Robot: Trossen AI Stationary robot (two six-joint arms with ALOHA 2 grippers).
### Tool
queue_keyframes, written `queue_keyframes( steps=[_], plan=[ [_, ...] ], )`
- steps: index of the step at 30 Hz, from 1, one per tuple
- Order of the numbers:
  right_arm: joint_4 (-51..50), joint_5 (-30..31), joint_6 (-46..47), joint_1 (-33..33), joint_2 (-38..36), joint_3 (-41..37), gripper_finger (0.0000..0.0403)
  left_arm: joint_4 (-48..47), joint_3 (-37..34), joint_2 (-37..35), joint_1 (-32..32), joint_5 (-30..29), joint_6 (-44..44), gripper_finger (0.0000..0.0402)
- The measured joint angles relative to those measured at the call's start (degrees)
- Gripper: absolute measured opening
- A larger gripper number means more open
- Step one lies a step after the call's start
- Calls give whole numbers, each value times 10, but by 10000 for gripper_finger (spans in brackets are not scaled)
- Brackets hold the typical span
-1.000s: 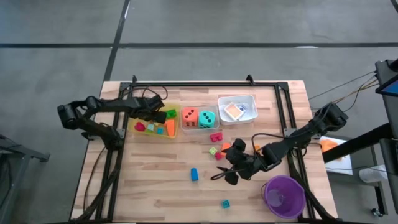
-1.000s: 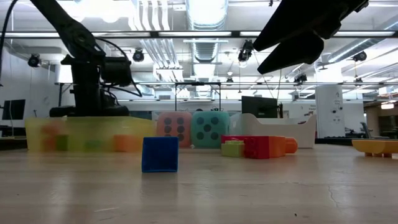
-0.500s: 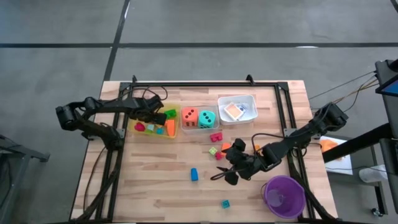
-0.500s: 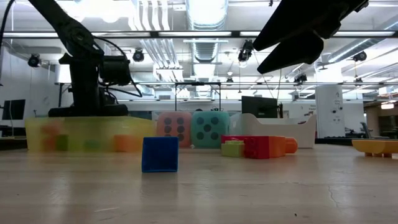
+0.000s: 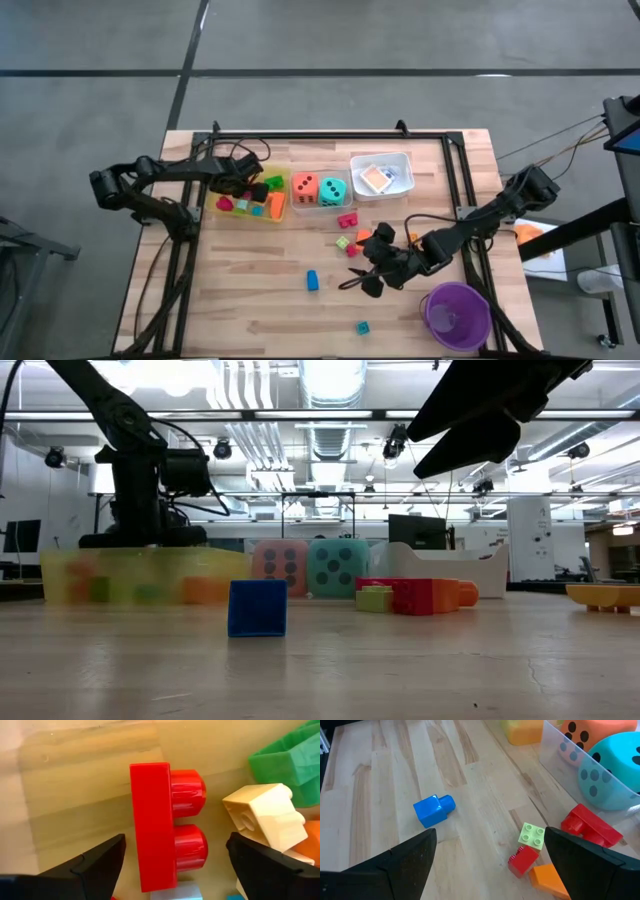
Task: Pick & Place Toys
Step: Put the yellow game piece into the yellow bin
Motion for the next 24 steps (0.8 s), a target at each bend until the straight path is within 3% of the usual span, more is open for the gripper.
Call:
queue_keyframes(
  steps=[17, 24],
  plan=[
    [0, 0, 0, 0, 0, 0, 366, -90, 64, 0, -2, -4, 48, 349],
    [-1, -2, 0, 0, 0, 0, 366, -137, 107, -1, -45, -27, 80, 349]
  ],
)
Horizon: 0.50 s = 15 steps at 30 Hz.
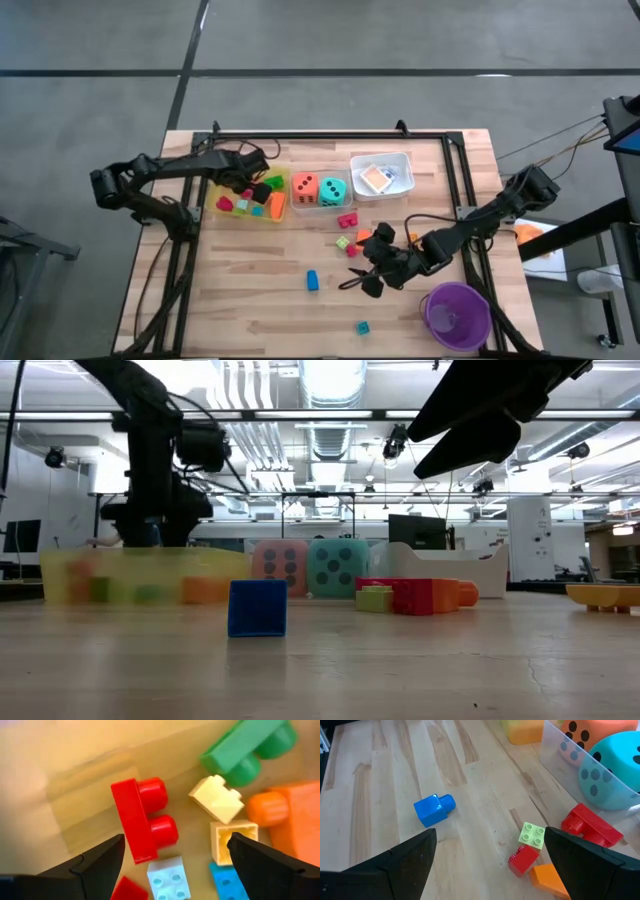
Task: Pick & Place Toys
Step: Put the yellow game piece into the yellow bin
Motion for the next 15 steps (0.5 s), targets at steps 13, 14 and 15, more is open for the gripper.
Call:
queue_keyframes(
  steps=[13, 14, 15],
  plan=[
    [-32, 3, 52, 0, 0, 1, 366, -131, 106, 0, -189, -85, -60, 349],
    [-47, 7, 82, -1, 0, 1, 366, -129, 109, 0, -213, -94, -68, 349],
    [-66, 13, 114, -2, 0, 1, 366, -124, 111, 0, -238, -102, -77, 349]
  ],
)
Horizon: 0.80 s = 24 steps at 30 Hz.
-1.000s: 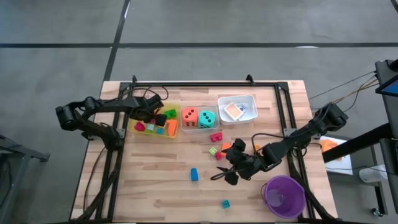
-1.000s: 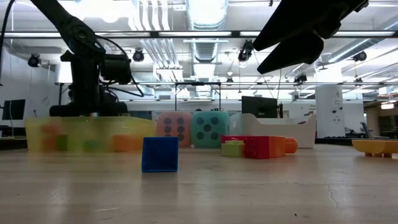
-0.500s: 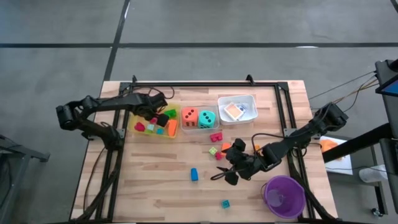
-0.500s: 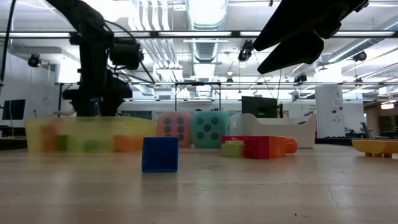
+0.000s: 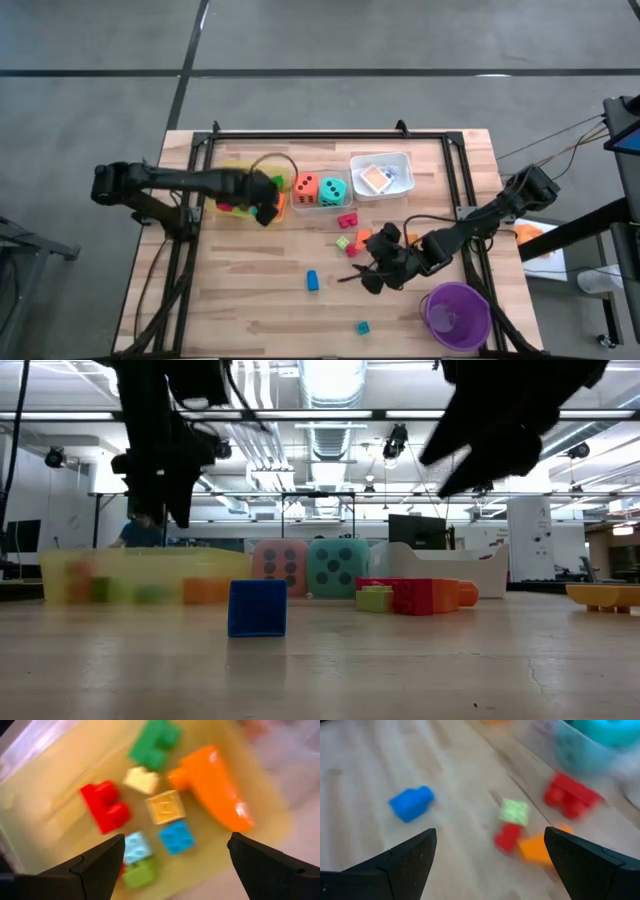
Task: Pick & Place Toys
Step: Put the yellow game piece into the yellow bin
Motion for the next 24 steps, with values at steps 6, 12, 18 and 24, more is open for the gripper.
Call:
queue_keyframes(
  steps=[6, 12, 18, 24],
  plan=[
    [-199, -30, 183, -32, 0, 21, 366, 66, 1, 0, -140, -72, -53, 349],
    [-367, -88, 282, -65, 0, 67, 366, 136, 1, 0, -196, -113, -60, 349],
    [-426, -181, 342, -79, 0, 80, 366, 137, 4, 0, -208, -126, -6, 349],
    [-460, -255, 425, -81, 0, 50, 366, 164, 4, -7, -212, -130, 64, 349]
  ],
)
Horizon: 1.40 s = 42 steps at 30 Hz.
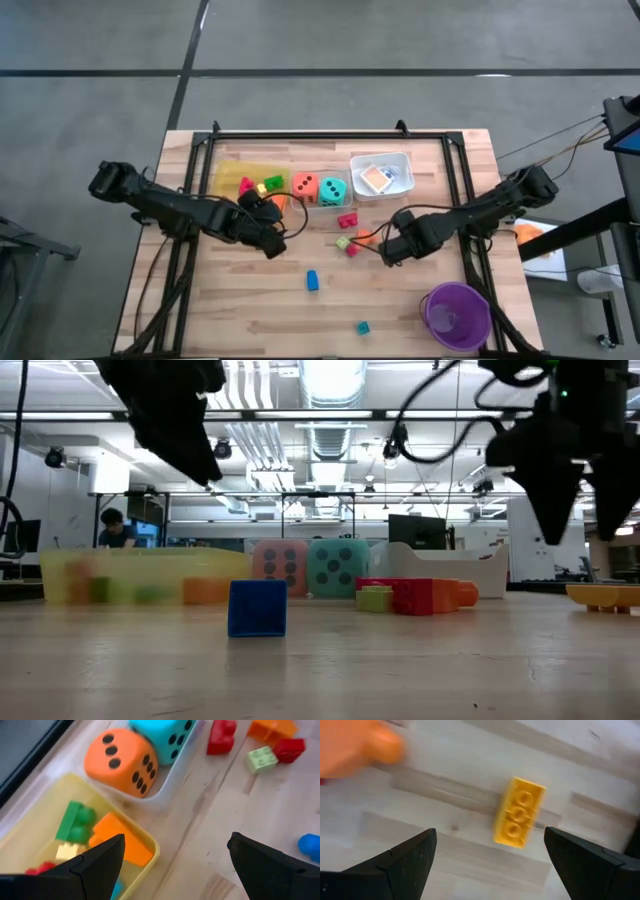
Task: Pick & Place Toys
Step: Put the yellow game piece into the yellow bin
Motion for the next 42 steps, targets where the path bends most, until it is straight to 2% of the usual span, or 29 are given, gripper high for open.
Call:
queue_keyframes(
  steps=[4, 16, 27, 30, 42],
  plan=[
    [-8, -28, 36, 0, 0, -17, 366, 22, -3, -15, -10, -2, 25, 349],
    [9, -59, 31, -16, 0, -48, 366, 34, -3, -59, -42, -7, 37, 349],
    [48, -74, 1, -68, 1, -78, 366, 38, -3, -61, -43, -11, 70, 349],
    [86, -83, -13, -78, 1, -94, 366, 39, -3, -61, -43, -11, 78, 349],
    [148, -87, -27, -80, 0, -140, 366, 40, -3, -61, -44, -11, 79, 349]
  ],
)
